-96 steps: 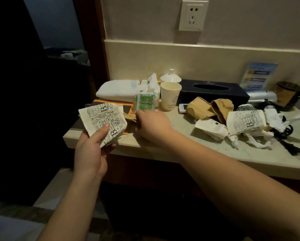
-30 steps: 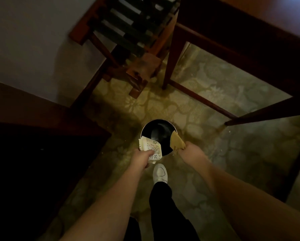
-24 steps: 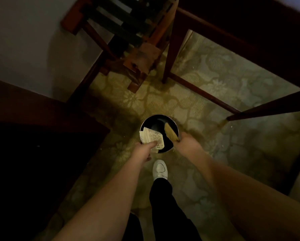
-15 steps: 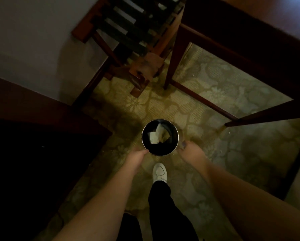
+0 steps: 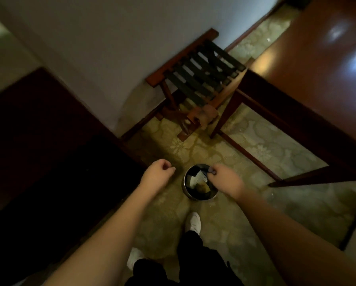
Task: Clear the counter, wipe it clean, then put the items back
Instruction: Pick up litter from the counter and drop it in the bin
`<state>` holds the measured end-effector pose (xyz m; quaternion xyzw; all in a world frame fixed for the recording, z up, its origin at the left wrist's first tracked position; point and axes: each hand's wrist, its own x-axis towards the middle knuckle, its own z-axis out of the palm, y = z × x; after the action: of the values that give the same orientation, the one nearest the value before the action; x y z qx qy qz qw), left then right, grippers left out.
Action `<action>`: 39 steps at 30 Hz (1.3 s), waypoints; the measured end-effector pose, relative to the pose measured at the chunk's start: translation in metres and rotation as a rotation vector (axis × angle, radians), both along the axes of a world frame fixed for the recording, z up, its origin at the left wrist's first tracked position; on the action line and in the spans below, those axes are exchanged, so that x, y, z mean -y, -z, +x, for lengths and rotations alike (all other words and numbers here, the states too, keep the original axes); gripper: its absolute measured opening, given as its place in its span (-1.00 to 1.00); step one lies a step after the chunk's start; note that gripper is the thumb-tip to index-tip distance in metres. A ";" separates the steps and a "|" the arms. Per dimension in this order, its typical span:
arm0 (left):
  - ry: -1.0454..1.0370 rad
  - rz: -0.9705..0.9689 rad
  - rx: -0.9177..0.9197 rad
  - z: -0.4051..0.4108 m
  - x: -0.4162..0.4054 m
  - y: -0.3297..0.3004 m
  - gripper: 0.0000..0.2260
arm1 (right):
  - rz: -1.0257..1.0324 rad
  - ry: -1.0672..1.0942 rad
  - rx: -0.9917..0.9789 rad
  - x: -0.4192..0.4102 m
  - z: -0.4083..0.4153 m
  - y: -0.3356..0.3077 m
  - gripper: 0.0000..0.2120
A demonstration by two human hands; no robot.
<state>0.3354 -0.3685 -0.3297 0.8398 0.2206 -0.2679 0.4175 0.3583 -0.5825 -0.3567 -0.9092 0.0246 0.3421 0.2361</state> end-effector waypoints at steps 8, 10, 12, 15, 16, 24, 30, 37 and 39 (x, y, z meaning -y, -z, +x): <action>-0.078 -0.001 0.308 -0.058 -0.095 -0.159 -0.92 | 0.104 -0.185 0.288 -0.095 -0.024 -0.150 -0.80; -0.118 -0.002 0.380 -0.081 -0.124 -0.191 -0.95 | 0.149 -0.229 0.370 -0.122 -0.037 -0.180 -0.79; -0.170 -0.021 0.448 -0.109 -0.155 -0.219 -0.94 | 0.209 -0.276 0.446 -0.151 -0.050 -0.205 -0.79; -0.257 -0.053 0.567 -0.157 -0.201 -0.251 -0.93 | 0.336 -0.349 0.517 -0.195 -0.070 -0.240 -0.84; -0.289 -0.048 0.618 -0.173 -0.215 -0.260 -0.93 | 0.382 -0.378 0.536 -0.210 -0.076 -0.252 -0.84; -0.592 0.307 1.069 -0.269 -0.315 -0.318 -0.92 | 0.673 -0.586 0.838 -0.334 -0.122 -0.325 -0.85; -0.461 0.762 0.784 -0.265 -0.395 -0.334 -0.62 | 0.579 -0.869 1.000 -0.442 -0.147 -0.350 -0.76; -0.093 0.925 0.603 -0.231 -0.424 -0.325 -0.56 | 0.370 -0.695 1.027 -0.501 -0.150 -0.322 -0.64; -0.043 0.964 0.614 -0.230 -0.426 -0.320 -0.66 | 0.364 -0.641 1.018 -0.501 -0.148 -0.312 -0.67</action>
<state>0.1055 0.0576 -0.0093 0.9699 0.2035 0.1280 0.0375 0.2100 -0.0819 -0.0446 -0.8655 -0.4235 -0.0814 0.2548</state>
